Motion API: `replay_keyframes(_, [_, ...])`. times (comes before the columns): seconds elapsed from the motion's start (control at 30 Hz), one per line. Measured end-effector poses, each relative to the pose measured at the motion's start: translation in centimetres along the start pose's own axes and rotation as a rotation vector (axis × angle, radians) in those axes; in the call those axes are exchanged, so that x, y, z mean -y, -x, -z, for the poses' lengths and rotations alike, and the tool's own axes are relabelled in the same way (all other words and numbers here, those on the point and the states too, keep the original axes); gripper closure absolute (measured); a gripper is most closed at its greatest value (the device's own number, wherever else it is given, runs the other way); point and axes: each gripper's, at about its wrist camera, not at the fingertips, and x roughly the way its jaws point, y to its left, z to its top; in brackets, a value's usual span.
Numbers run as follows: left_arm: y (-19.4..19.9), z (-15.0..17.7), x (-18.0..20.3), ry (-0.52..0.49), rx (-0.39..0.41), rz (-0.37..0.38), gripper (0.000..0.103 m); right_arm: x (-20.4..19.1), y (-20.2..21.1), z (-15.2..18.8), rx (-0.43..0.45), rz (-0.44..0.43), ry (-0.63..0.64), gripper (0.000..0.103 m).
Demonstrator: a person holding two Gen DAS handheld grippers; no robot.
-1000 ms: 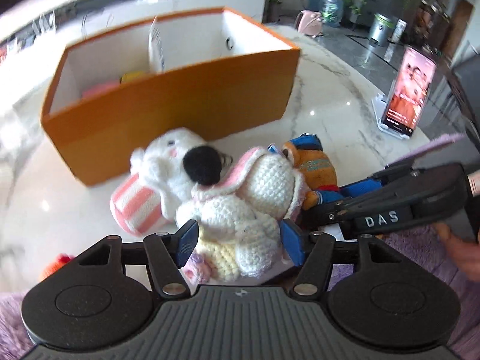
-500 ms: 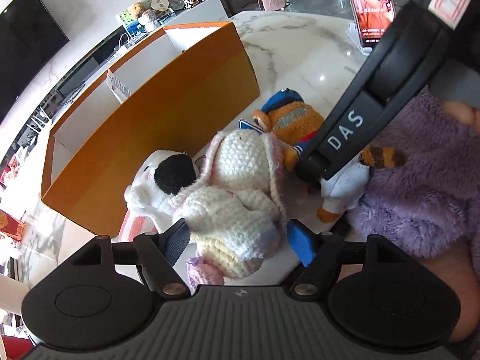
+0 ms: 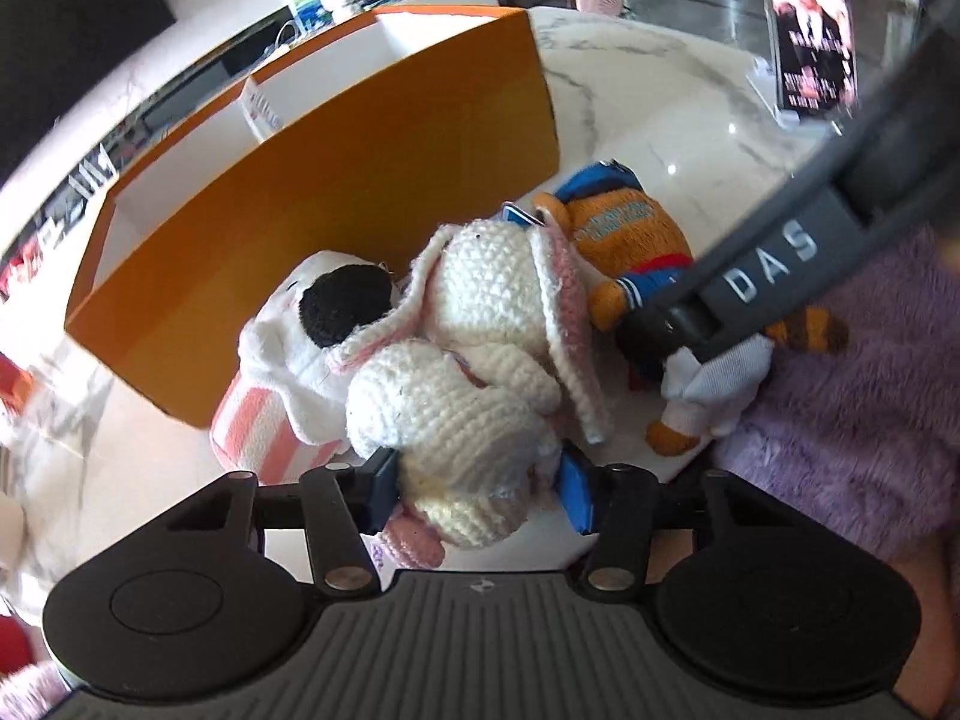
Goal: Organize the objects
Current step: 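Carry plush bear and bunny toward orange box with both grippers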
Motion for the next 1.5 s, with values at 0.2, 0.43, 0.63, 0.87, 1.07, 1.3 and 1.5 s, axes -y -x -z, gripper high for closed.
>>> replay_keyframes(0.2, [2.2,-0.2,-3.0,0.250,0.001,0.179,0.046,-0.2,1.7,-0.2,0.037,0.004,-0.009,0.059])
replay_keyframes(0.43, [5.3,-1.8,-6.6,0.469,0.061,0.308,0.046,-0.9,5.2,-1.5,0.130,0.001,-0.012,0.059])
replay_keyframes(0.63, [7.6,-4.9,-10.1,0.554,0.167,0.329,0.046,-1.5,8.4,-3.8,0.243,-0.034,-0.014,0.059])
replay_keyframes(0.87, [7.5,-9.8,-13.3,0.578,0.263,0.304,0.046,-2.0,9.9,-8.5,0.362,-0.079,-0.014,0.059])
replay_keyframes(1.07, [4.0,-12.8,-15.1,0.620,0.249,0.332,0.046,-0.2,8.3,-13.5,0.369,-0.120,-0.065,0.059])
replay_keyframes(1.3, [-1.8,-14.2,-16.3,0.710,0.174,0.369,0.046,2.8,4.9,-18.3,0.292,-0.144,-0.124,0.059])
replay_keyframes(1.5, [-5.1,-13.7,-16.3,0.741,0.085,0.397,0.046,2.3,2.0,-18.4,0.258,-0.040,-0.033,0.059])
